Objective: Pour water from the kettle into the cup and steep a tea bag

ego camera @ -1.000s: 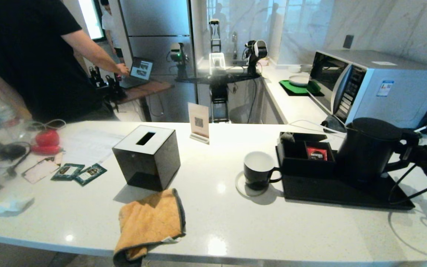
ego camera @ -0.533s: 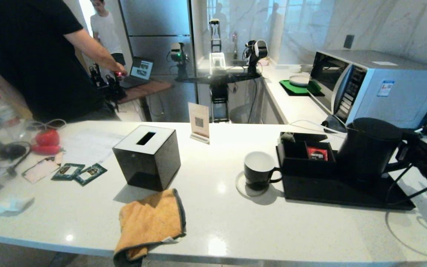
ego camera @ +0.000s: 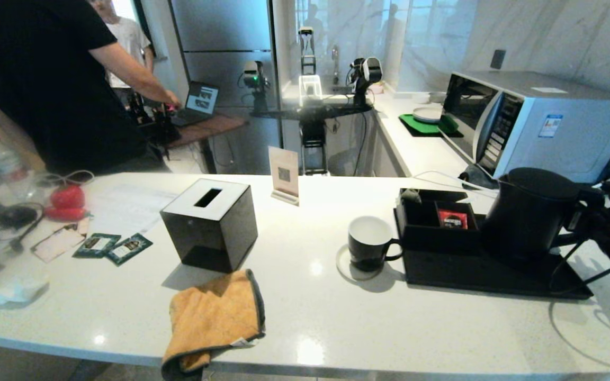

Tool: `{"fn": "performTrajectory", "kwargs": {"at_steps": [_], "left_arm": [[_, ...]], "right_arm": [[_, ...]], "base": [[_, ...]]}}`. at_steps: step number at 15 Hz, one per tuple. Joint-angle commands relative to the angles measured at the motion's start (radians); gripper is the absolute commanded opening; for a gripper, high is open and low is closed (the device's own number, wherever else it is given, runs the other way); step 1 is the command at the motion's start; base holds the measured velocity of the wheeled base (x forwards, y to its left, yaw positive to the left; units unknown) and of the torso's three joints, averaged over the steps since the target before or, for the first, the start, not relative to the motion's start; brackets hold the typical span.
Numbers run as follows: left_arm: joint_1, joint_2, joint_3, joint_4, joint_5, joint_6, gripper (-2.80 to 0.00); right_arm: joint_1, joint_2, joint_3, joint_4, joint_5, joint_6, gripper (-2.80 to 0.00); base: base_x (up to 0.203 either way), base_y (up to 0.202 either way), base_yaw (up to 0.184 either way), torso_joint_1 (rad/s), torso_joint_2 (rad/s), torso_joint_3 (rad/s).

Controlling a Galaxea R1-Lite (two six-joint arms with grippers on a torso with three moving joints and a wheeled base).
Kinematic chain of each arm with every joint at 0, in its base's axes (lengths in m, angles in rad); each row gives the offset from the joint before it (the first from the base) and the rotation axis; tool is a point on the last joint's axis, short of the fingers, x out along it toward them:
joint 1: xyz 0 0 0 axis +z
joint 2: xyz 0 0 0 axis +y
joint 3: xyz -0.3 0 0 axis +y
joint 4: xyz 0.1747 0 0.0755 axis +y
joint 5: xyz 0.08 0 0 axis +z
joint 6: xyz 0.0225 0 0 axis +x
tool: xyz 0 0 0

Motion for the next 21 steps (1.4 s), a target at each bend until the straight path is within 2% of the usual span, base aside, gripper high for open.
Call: {"fn": "performTrajectory", "kwargs": {"at_steps": [1, 13, 21], "left_arm": [[0.0, 0.002, 0.0, 0.0, 0.0, 0.0, -2.8], [0.0, 0.002, 0.0, 0.0, 0.0, 0.0, -2.8], [0.0, 0.002, 0.0, 0.0, 0.0, 0.0, -2.8]], "right_arm": [[0.004, -0.011, 0.002, -0.009, 0.001, 0.002, -2.8], [0.01, -0.117, 0.023, 0.024, 0.001, 0.008, -2.8], [0.009, -0.269, 0.145, 0.057, 0.001, 0.008, -2.8]], "base": [[0.0, 0.0, 0.0, 0.0, 0.0, 0.0], [0.0, 0.0, 0.0, 0.0, 0.0, 0.0], [0.0, 0.0, 0.0, 0.0, 0.0, 0.0]]}}
